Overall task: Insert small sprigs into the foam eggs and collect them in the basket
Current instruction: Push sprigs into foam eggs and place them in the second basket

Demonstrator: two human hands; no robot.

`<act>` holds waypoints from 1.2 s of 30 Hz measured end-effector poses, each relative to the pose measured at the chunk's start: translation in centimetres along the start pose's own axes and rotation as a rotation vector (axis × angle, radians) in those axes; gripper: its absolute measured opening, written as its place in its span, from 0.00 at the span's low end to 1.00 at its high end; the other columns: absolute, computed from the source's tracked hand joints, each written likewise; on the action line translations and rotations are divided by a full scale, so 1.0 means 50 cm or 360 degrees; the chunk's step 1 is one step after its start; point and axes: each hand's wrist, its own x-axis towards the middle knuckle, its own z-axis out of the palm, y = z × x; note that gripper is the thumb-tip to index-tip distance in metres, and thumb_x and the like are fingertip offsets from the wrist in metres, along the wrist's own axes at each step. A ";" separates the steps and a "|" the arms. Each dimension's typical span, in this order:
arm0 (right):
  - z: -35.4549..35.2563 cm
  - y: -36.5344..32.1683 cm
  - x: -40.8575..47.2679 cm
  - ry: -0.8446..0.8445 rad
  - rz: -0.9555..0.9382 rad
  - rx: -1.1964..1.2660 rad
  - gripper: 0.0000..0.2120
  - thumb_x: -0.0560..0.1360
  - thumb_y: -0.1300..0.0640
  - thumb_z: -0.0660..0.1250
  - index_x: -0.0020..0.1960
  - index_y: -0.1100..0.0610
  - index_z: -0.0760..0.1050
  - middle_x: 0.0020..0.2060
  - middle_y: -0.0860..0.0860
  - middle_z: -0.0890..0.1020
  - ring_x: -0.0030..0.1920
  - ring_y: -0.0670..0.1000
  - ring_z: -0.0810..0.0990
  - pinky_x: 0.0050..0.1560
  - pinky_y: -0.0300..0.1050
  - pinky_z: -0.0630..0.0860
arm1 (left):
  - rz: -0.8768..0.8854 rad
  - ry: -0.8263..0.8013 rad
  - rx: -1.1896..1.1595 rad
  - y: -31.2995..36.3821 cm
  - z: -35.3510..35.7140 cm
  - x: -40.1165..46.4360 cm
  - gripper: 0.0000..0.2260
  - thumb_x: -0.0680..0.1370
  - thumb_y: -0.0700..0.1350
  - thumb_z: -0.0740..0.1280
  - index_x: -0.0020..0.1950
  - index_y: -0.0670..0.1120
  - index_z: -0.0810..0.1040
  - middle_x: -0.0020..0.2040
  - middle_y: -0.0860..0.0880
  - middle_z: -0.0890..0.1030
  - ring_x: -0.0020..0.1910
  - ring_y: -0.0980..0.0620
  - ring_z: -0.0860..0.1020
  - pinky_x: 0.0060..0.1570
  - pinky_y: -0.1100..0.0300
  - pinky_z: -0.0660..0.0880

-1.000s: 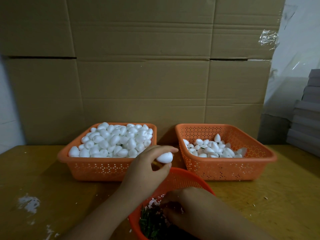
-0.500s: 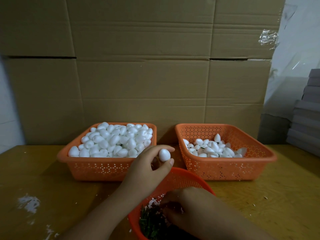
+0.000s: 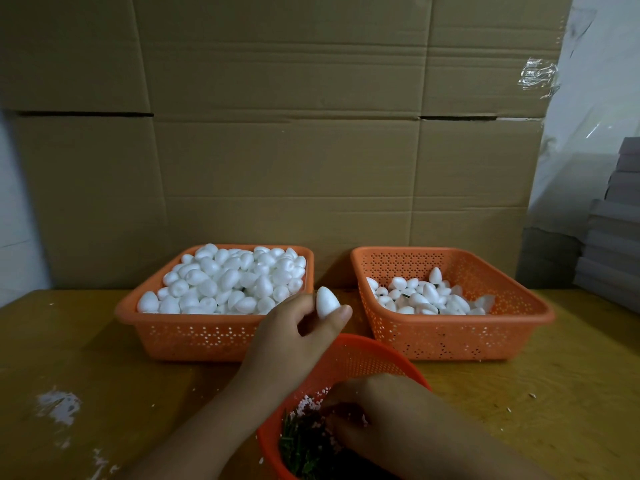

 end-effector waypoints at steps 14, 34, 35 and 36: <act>0.004 0.004 -0.001 0.0012 0.0000 0.0004 0.16 0.76 0.44 0.62 0.63 0.35 0.71 0.54 0.39 0.81 0.53 0.39 0.77 0.53 0.34 0.73 | -0.0518 -0.0411 -0.1096 0.008 -0.018 0.027 0.25 0.77 0.60 0.55 0.44 0.43 0.85 0.29 0.51 0.70 0.24 0.56 0.65 0.23 0.63 0.67; 0.001 0.012 0.001 -0.0164 -0.0087 0.0053 0.14 0.73 0.42 0.66 0.59 0.35 0.72 0.54 0.35 0.80 0.53 0.35 0.76 0.47 0.24 0.64 | -0.0274 -0.0382 -0.0767 0.006 -0.017 0.007 0.19 0.74 0.49 0.69 0.65 0.52 0.75 0.49 0.47 0.85 0.40 0.51 0.83 0.37 0.63 0.76; 0.000 0.011 0.001 -0.0163 -0.0087 0.0053 0.14 0.74 0.42 0.66 0.59 0.35 0.73 0.54 0.35 0.80 0.53 0.36 0.77 0.48 0.25 0.66 | -0.0278 -0.0375 -0.0762 0.008 -0.017 0.007 0.19 0.73 0.50 0.68 0.64 0.51 0.75 0.49 0.47 0.85 0.41 0.50 0.83 0.37 0.63 0.76; 0.000 0.011 0.000 -0.0158 -0.0081 0.0050 0.14 0.74 0.43 0.66 0.58 0.36 0.73 0.54 0.36 0.81 0.53 0.36 0.77 0.50 0.26 0.68 | -0.0282 -0.0372 -0.0755 0.010 -0.016 0.006 0.18 0.73 0.51 0.67 0.63 0.50 0.74 0.49 0.47 0.85 0.41 0.49 0.84 0.37 0.63 0.77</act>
